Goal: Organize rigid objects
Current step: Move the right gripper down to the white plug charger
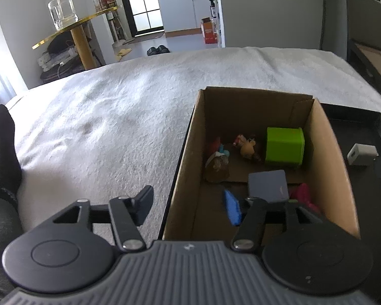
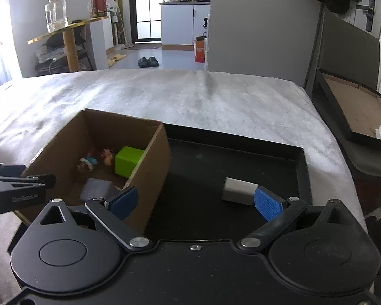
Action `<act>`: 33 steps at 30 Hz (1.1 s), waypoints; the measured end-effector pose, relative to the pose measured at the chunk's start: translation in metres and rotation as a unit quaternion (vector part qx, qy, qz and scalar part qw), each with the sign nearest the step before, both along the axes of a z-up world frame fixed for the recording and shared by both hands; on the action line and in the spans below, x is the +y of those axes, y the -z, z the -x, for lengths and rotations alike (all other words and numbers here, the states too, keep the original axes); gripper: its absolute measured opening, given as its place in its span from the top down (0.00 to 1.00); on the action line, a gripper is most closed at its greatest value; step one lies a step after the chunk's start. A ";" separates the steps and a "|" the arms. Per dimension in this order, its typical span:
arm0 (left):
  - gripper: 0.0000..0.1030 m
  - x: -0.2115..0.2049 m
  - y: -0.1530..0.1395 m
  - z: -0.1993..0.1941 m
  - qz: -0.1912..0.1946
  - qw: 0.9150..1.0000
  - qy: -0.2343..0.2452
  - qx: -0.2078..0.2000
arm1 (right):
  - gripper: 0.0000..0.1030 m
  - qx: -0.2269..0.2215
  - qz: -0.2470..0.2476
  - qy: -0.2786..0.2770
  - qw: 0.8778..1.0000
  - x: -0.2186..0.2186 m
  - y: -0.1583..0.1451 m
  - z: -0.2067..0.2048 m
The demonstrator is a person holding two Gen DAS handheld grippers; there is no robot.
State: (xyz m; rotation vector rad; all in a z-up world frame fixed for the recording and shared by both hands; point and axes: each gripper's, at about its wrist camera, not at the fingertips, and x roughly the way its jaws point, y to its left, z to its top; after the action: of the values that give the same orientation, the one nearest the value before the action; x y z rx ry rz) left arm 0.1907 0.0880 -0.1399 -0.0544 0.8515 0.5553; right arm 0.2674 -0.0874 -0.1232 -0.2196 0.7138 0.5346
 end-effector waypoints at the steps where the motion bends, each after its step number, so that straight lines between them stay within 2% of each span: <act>1: 0.37 -0.001 0.000 -0.001 -0.002 1.000 0.000 0.001 | 0.04 0.001 0.000 0.002 1.000 -0.002 0.001 -0.001; 10: 0.23 -0.003 0.002 -0.005 -0.017 1.000 -0.002 0.009 | 0.04 0.010 0.002 0.011 1.000 -0.014 0.012 -0.016; 19: 0.22 0.002 0.005 -0.009 -0.014 1.000 -0.009 0.011 | 0.05 0.008 0.015 0.037 0.999 -0.024 0.033 -0.034; 25: 0.22 0.008 0.007 -0.009 -0.011 1.000 -0.021 0.012 | 0.16 0.021 0.023 0.040 0.999 -0.023 0.050 -0.050; 33: 0.22 0.007 0.010 -0.011 -0.011 1.000 -0.016 0.015 | 0.16 0.039 0.020 0.053 0.998 -0.013 0.063 -0.065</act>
State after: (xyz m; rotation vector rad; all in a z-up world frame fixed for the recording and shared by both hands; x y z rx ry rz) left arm 0.2021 0.0954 -0.1494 -0.0401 0.8749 0.5965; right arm 0.3324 -0.1004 -0.1864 -0.1975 0.8075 0.4303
